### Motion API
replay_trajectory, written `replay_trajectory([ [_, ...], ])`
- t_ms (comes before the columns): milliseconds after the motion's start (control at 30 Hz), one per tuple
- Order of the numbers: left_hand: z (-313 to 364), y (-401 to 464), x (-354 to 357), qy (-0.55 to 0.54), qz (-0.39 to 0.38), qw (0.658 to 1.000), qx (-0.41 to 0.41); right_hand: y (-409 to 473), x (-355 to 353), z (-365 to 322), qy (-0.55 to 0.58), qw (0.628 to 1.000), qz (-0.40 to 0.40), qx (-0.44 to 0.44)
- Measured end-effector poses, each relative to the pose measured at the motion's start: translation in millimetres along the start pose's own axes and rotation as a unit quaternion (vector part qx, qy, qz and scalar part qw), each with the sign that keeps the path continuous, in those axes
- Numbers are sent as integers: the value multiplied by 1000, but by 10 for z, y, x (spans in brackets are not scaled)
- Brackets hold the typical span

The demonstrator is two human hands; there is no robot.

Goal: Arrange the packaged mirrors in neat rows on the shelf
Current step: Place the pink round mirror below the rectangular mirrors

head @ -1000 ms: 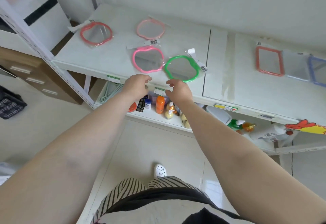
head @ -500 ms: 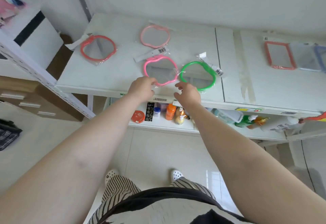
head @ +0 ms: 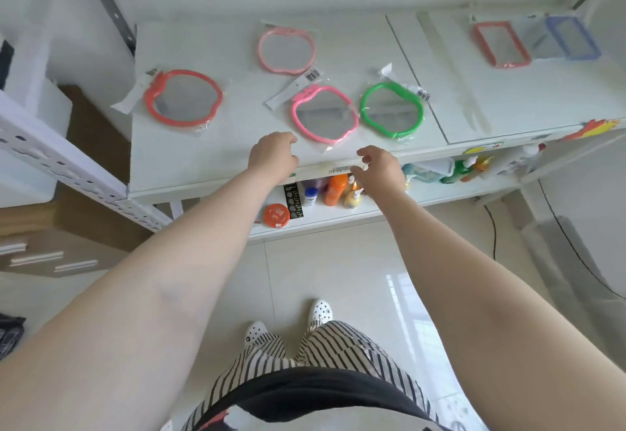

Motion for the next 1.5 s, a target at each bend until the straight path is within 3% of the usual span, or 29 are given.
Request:
replay_trajectory([
  [400, -80, 487, 42, 13, 3, 999, -49, 676, 42, -64, 19, 999, 2, 44],
  [600, 43, 736, 182, -105, 6, 989, -108, 915, 139, -68, 23, 995, 6, 102],
  [667, 19, 791, 260, -199, 26, 963, -178, 960, 182, -82, 20, 993, 7, 117],
  [767, -90, 803, 404, -344, 57, 884, -313, 1000, 243, -131, 20, 992, 22, 126],
  [833, -109, 819, 485, -405, 66, 846, -340, 1005, 270, -160, 15, 991, 25, 130],
  [1100, -205, 774, 448, -514, 81, 797, -308, 928, 345, -219, 41, 991, -1, 126],
  [1233, -328, 588, 219, -560, 75, 778, -275, 782, 350, -294, 152, 981, -10, 120],
  [1400, -656, 274, -66, -553, 30, 796, -242, 427, 468, -429, 289, 948, -6, 137],
  [1500, -836, 35, -201, -537, 9, 818, -205, 113, 522, -506, 307, 943, -1, 129],
])
Point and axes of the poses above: each hand's wrist, its own y-axis towards the middle knuckle, its own x-axis out of the palm, z = x × y, the point moved 8 cm from there along y, towards the middle knuckle, and after that the axes turned 3 degrees about -y, right-handed, at the moved point
